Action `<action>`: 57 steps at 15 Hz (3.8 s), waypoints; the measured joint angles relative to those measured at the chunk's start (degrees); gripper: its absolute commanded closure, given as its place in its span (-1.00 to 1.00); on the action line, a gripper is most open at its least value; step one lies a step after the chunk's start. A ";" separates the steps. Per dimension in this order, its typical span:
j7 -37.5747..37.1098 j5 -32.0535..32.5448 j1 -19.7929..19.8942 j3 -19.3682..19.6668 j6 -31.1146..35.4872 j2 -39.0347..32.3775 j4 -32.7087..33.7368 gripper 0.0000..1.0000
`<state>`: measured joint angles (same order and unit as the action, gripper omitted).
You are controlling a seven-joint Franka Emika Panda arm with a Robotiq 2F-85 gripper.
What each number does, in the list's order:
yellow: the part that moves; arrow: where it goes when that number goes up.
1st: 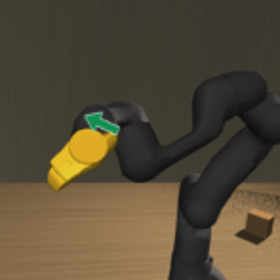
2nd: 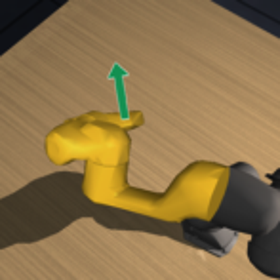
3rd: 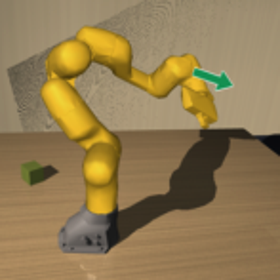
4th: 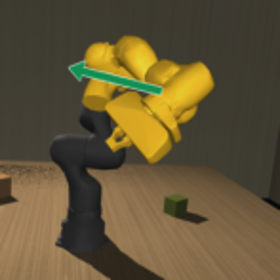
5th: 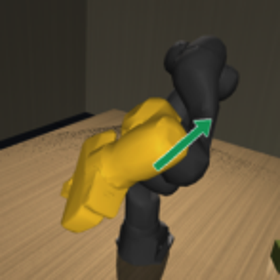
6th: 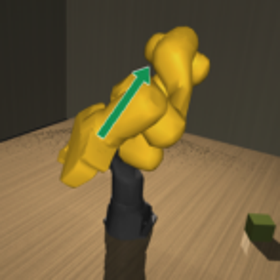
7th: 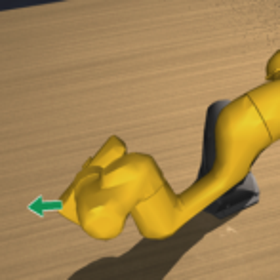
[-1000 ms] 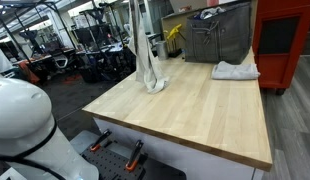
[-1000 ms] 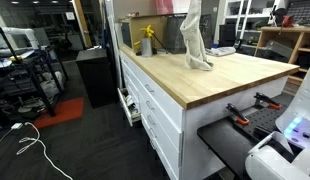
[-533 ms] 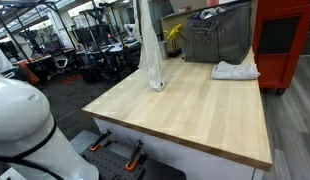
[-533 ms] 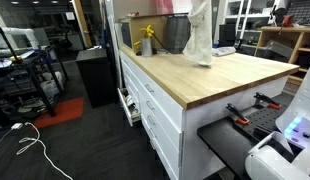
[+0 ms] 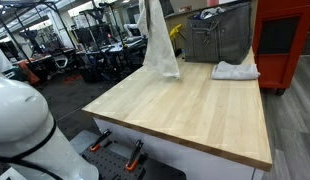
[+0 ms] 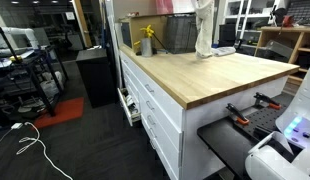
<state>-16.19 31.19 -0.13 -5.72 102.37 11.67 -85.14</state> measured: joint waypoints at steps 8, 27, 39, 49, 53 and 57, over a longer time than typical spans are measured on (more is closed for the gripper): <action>0.99 -1.60 1.09 1.68 -0.19 0.00 0.02 0.97; 6.30 -5.16 1.31 2.75 -1.11 1.60 6.78 0.97; 13.81 -16.84 1.16 4.43 -5.03 1.91 6.02 0.97; 13.93 -7.19 3.25 6.27 -5.39 3.32 0.35 0.97; 14.14 -4.52 3.74 6.28 -5.37 3.43 -1.93 0.97; 14.66 -5.87 2.24 4.67 -5.18 3.17 -3.38 0.97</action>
<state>-1.53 25.33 2.10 -1.04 97.19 14.84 -88.52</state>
